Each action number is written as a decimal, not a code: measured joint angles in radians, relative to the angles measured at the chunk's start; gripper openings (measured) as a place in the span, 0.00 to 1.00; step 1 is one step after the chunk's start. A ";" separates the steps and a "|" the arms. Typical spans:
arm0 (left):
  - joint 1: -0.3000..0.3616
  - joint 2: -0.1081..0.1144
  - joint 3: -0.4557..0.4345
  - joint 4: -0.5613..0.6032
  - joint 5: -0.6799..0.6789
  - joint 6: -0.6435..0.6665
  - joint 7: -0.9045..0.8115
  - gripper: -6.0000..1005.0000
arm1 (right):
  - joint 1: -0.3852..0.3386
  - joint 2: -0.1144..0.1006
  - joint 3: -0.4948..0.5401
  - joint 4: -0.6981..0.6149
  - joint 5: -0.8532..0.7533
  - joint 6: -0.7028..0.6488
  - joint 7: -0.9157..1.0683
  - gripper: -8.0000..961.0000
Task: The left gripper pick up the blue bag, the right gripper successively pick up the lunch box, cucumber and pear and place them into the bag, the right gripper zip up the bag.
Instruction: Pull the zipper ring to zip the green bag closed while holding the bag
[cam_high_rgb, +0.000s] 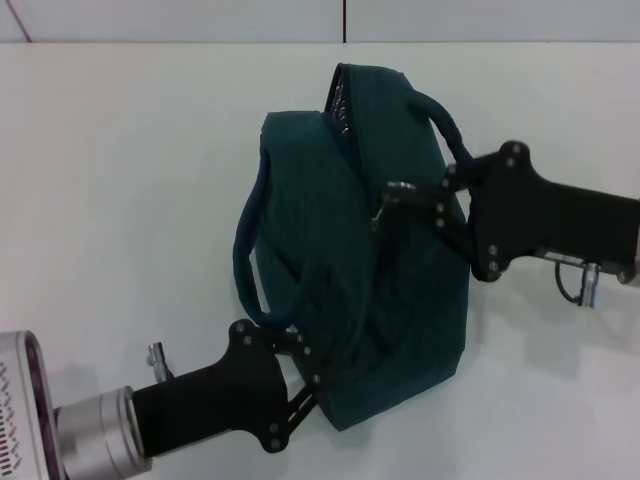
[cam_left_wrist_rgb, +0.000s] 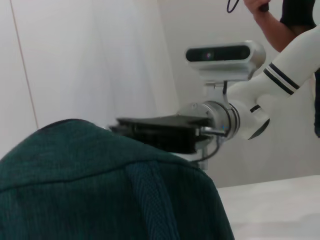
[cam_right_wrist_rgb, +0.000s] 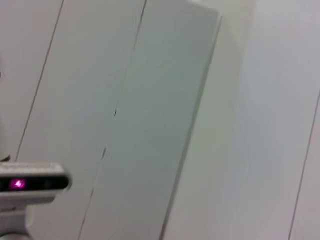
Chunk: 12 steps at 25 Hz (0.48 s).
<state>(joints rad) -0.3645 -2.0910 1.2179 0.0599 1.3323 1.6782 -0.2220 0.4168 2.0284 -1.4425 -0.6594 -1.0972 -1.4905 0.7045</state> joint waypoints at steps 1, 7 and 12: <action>0.001 0.000 0.004 0.000 0.003 0.000 0.000 0.09 | -0.001 0.000 -0.019 0.000 0.029 0.002 -0.021 0.03; 0.000 -0.001 0.033 0.000 0.011 -0.009 0.008 0.09 | -0.002 0.000 -0.058 0.000 0.105 0.011 -0.106 0.03; 0.005 0.000 0.055 0.000 0.026 -0.011 0.030 0.10 | -0.005 0.000 -0.090 0.008 0.214 0.018 -0.184 0.03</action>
<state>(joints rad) -0.3597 -2.0911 1.2732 0.0599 1.3582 1.6676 -0.1923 0.4119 2.0281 -1.5329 -0.6519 -0.8830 -1.4728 0.5205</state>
